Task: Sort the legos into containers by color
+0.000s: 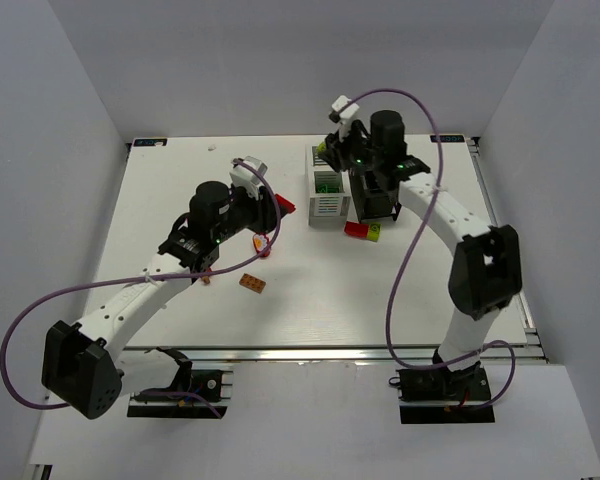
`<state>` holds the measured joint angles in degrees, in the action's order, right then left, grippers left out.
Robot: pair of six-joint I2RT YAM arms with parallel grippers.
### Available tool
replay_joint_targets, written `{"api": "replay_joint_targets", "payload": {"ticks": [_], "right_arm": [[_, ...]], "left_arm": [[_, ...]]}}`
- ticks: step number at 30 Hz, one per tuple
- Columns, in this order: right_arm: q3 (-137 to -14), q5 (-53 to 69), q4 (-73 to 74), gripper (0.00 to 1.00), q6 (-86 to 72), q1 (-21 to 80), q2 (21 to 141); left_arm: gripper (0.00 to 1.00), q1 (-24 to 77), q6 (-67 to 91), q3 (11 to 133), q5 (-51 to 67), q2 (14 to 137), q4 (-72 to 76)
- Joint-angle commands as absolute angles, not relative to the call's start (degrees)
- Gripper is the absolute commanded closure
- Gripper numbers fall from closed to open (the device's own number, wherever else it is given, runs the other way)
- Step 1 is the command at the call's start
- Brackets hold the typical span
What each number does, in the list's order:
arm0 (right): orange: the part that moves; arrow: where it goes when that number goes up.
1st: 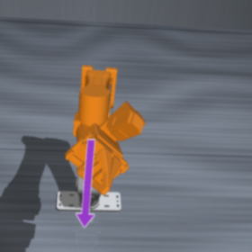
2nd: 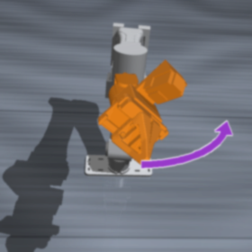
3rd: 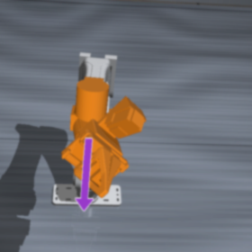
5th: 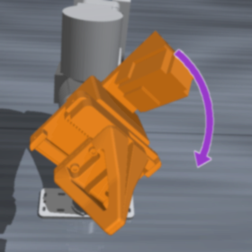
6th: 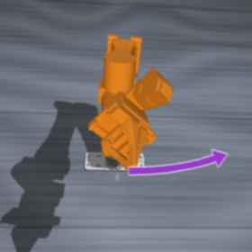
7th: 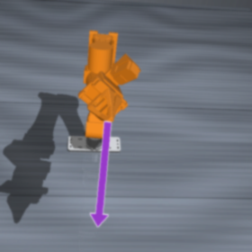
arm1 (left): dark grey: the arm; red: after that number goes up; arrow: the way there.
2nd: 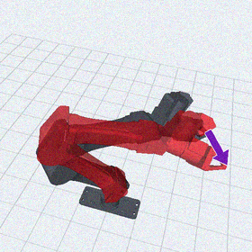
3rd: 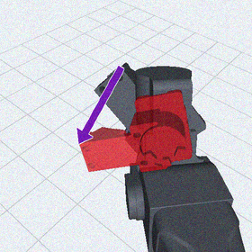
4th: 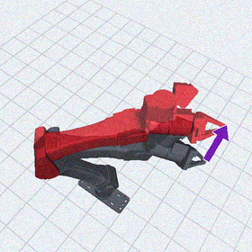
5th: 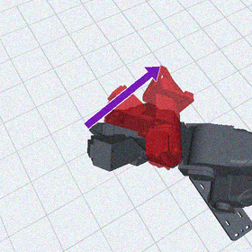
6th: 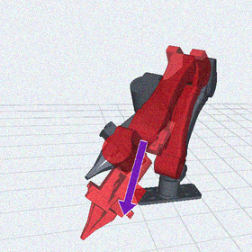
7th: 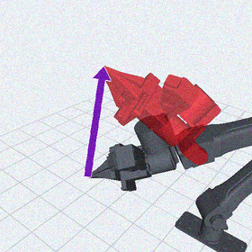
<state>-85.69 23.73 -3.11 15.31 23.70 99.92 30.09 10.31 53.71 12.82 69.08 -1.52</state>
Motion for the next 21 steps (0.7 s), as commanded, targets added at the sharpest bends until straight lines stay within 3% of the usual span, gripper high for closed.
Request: {"api": "replay_joint_targets", "payload": {"ticks": [1, 5, 10, 15, 21], "right_arm": [[-94.11, 13.99, -2.91, 1.0, 18.72, 26.36, 106.33], [-111.82, 5.31, 4.03, 1.0, 16.35, 26.98, 119.4], [-123.55, 2.9, 10.98, 1.0, 15.91, 26.63, 128.49], [-123.31, 3.6, 11.69, 0.95, 15.38, 25.84, 130.17], [-120.15, 4.83, 11.52, 0.75, 15.03, 25.05, 129.55]], "left_arm": [[0.99, 29.53, 9.84, 55.19, 9.05, 67.23, -2.46], [0.99, 28.83, 9.76, 55.37, 9.23, 67.33, -2.64], [0.99, 28.13, 10.02, 55.11, 9.49, 66.62, -2.11], [0.99, 27.51, 10.46, 55.11, 10.81, 66.71, -1.85], [0.98, 27.42, 10.63, 54.93, 11.16, 67.06, -1.58]]}}
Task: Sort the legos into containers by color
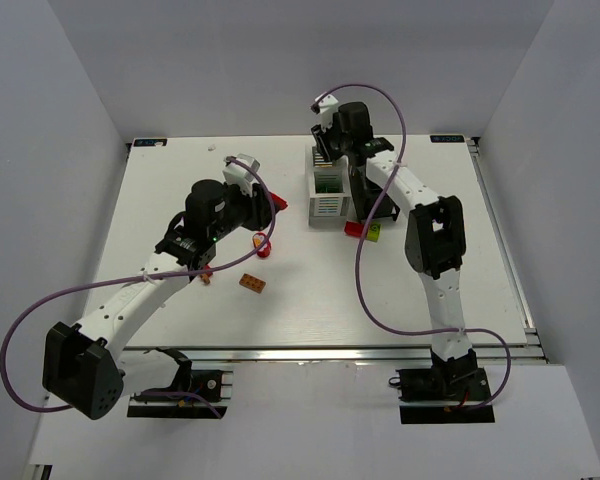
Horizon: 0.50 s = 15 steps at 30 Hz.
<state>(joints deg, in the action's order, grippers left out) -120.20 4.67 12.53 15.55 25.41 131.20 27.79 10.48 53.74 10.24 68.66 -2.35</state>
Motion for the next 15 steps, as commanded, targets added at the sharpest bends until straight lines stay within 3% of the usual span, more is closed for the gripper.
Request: {"api": "replay_joint_targets", "payload": {"ticks": [1, 5, 15], "right_arm": [[-119.71, 5.09, 11.51, 0.62, 14.94, 24.87, 129.46], [-118.65, 6.15, 11.43, 0.4, 14.33, 24.17, 128.24], [-113.83, 15.45, 13.27, 0.33, 12.91, 22.77, 118.85]], "left_arm": [[0.98, 27.42, 10.63, 54.93, 11.16, 67.15, -1.58], [0.98, 27.42, 10.72, 54.84, 11.51, 67.24, -1.5], [0.98, 27.42, 10.72, 54.67, 13.18, 67.24, -1.05]]}}
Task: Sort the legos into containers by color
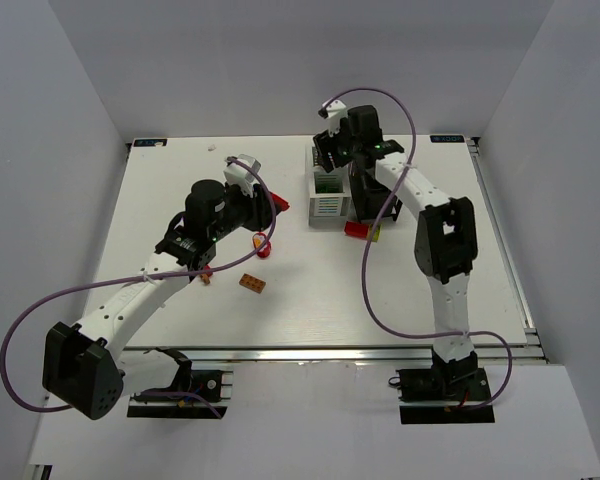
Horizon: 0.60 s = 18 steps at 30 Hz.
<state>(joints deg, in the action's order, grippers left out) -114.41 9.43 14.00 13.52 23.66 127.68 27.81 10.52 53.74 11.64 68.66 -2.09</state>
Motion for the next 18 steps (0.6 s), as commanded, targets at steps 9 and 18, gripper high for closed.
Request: {"api": "replay_joint_targets", "payload": {"ticks": [9, 18], "right_arm": [[-77.29, 52.44, 11.93, 0.14, 34.22, 21.01, 86.86], [-58.89, 62.67, 15.29, 0.11, 47.91, 21.01, 67.24]], "left_arm": [[0.96, 27.42, 11.07, 53.7, 25.38, 66.53, 3.85], [0.95, 27.69, 11.51, 49.05, 45.94, 65.4, 15.28]]}}
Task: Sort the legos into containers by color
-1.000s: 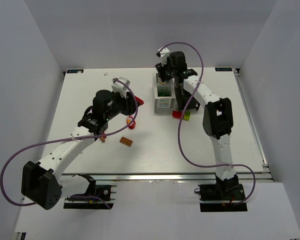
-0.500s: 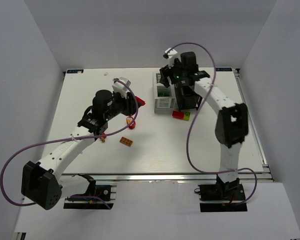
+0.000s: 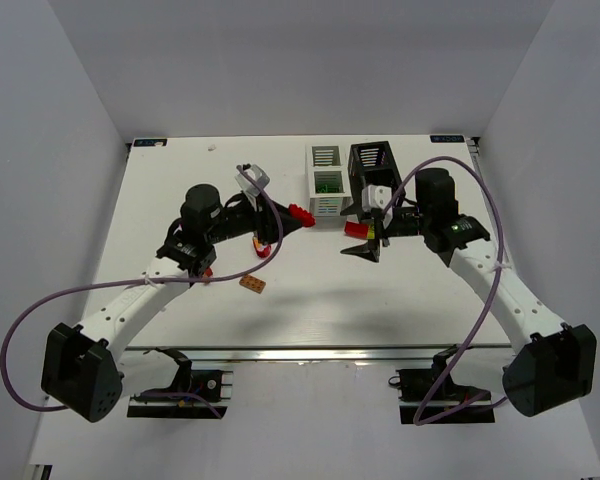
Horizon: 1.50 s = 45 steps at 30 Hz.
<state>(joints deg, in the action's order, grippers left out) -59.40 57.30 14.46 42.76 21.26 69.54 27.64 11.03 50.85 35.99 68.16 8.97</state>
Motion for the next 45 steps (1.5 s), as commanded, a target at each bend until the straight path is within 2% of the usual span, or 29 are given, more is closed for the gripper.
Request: {"api": "replay_joint_targets", "payload": {"ticks": [1, 8, 21, 24, 27, 28, 29, 30, 31, 32, 34, 35, 39, 45], "right_arm": [[-59.15, 63.19, 16.25, 0.11, 46.77, 21.09, 66.54], [-59.41, 67.33, 7.84, 0.11, 29.38, 21.18, 67.23], [-58.62, 65.22, 1.76, 0.11, 20.74, 21.45, 69.0], [-60.81, 57.34, 3.24, 0.11, 20.57, 21.53, 68.04], [-62.84, 35.48, 1.15, 0.11, 15.14, 20.66, 64.45], [-62.84, 28.29, -1.29, 0.14, 10.16, 19.7, 63.12], [-62.67, 26.91, -2.28, 0.2, 8.02, 18.3, 61.8], [-61.45, 25.68, -3.42, 0.42, 5.82, 15.15, 58.65], [-60.48, 25.75, -4.38, 0.59, 2.76, 13.55, 56.88], [-59.42, 26.54, -6.92, 0.82, 1.68, 11.71, 53.12], [-56.35, 28.9, -9.13, 0.96, -0.87, 6.35, 49.76], [-55.64, 29.52, -10.45, 1.0, -3.05, 4.5, 46.96], [-54.49, 34.35, -10.73, 1.0, -6.5, -4.63, 41.93], [-53.44, 44.64, -11.95, 1.0, -12.38, -12.64, 39.02]], "left_arm": [[0.95, 27.86, 11.43, 48.61, 46.58, 64.78, 16.16], [0.95, 29.53, 10.11, 46.67, 48.6, 64.6, 18.37], [0.96, 32.78, 4.92, 46.14, 48.08, 64.86, 15.56], [0.96, 32.87, 4.92, 45.71, 46.06, 64.86, 16.25], [0.97, 32.87, 5.62, 46.4, 41.41, 67.49, 18.19], [0.98, 32.96, 5.97, 47.54, 40.0, 68.98, 17.58], [0.99, 33.05, 6.67, 50.94, 38.69, 72.47, 16.62], [1.0, 33.22, 7.2, 52.8, 37.11, 74.51, 15.92], [1.0, 33.74, 7.73, 54.65, 36.65, 76.36, 15.21], [1.0, 34.19, 8.52, 57.8, 36.04, 79.77, 15.12], [1.0, 35.93, 8.53, 61.42, 33.23, 83.3, 14.77], [1.0, 36.47, 7.83, 63.44, 32.53, 87.58, 14.33], [1.0, 37.7, 6.42, 78.0, 29.54, 98.83, 11.34], [1.0, 39.02, 4.75, 93.23, 24.53, 112.31, 8.62]]}}
